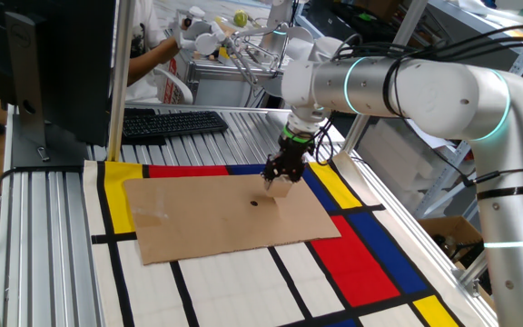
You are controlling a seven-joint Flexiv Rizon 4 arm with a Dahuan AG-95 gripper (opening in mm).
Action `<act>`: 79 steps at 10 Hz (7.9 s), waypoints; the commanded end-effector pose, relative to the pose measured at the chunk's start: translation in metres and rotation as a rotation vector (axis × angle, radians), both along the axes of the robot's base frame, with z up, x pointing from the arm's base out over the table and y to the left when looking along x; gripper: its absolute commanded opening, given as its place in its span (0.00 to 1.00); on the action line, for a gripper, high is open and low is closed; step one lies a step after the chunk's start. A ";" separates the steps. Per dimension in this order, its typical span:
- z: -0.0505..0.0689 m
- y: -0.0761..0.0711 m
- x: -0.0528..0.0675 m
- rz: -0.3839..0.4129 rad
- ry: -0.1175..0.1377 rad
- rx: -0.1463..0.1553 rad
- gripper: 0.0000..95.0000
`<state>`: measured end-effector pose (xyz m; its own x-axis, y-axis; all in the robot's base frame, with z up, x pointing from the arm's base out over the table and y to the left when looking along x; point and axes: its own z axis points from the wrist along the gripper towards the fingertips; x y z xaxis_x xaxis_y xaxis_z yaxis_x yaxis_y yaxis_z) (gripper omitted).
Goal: Grab the block and place it at the designated location
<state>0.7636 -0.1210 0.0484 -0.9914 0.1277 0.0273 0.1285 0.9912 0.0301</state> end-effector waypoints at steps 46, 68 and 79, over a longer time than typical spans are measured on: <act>-0.013 0.054 -0.011 0.063 -0.033 0.008 0.00; -0.026 0.066 -0.008 0.021 -0.022 -0.022 0.60; -0.001 0.062 -0.013 0.012 -0.034 -0.003 0.80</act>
